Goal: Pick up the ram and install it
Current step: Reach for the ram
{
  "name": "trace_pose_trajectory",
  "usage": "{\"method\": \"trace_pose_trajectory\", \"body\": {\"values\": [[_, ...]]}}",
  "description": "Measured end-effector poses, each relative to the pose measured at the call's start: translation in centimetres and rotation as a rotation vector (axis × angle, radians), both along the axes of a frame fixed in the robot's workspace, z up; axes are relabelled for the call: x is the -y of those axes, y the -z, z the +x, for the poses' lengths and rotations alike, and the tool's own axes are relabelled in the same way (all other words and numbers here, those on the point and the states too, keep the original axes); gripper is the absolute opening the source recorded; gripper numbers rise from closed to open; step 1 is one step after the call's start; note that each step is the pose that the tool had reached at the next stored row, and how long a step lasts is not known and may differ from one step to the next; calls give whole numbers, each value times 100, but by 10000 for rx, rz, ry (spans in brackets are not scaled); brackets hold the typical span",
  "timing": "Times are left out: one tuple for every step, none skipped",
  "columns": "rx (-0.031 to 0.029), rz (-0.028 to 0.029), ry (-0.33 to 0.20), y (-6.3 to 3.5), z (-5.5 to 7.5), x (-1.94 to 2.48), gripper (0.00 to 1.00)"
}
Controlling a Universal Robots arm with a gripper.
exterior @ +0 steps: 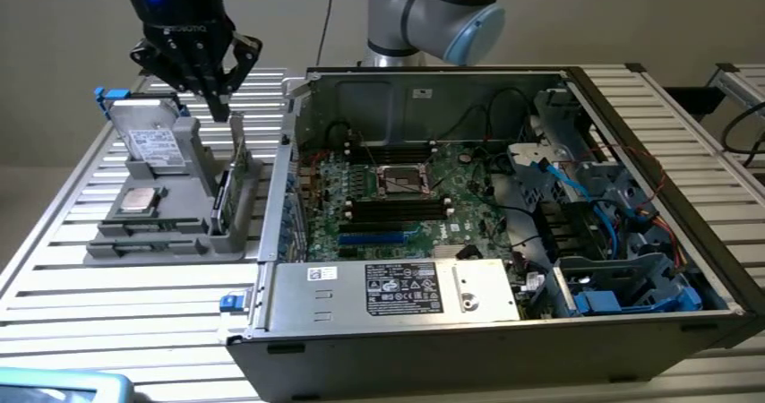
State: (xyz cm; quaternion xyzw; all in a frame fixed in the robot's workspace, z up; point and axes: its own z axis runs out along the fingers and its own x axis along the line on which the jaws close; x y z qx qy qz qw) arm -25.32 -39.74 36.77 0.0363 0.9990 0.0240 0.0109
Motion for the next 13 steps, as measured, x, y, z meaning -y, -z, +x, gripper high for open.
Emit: {"method": "trace_pose_trajectory", "body": {"values": [[-1, 0, 1, 15, -45, 0, 11], [0, 0, 1, 32, -91, 0, 11], [-1, -1, 1, 47, -135, 0, 11], [0, 0, 1, 63, -181, 0, 11], [1, 0, 0, 78, -226, 0, 11], [0, 1, 0, 94, -271, 0, 11], [0, 0, 1, 109, -316, 0, 11], [0, 0, 1, 125, -361, 0, 11], [-1, 0, 1, 142, -410, 0, 11], [-1, 0, 0, 157, -455, 0, 11], [0, 0, 0, 173, -500, 0, 11], [0, 0, 1, 189, -545, 0, 11], [1, 1, 1, 205, -590, 0, 11]]}}
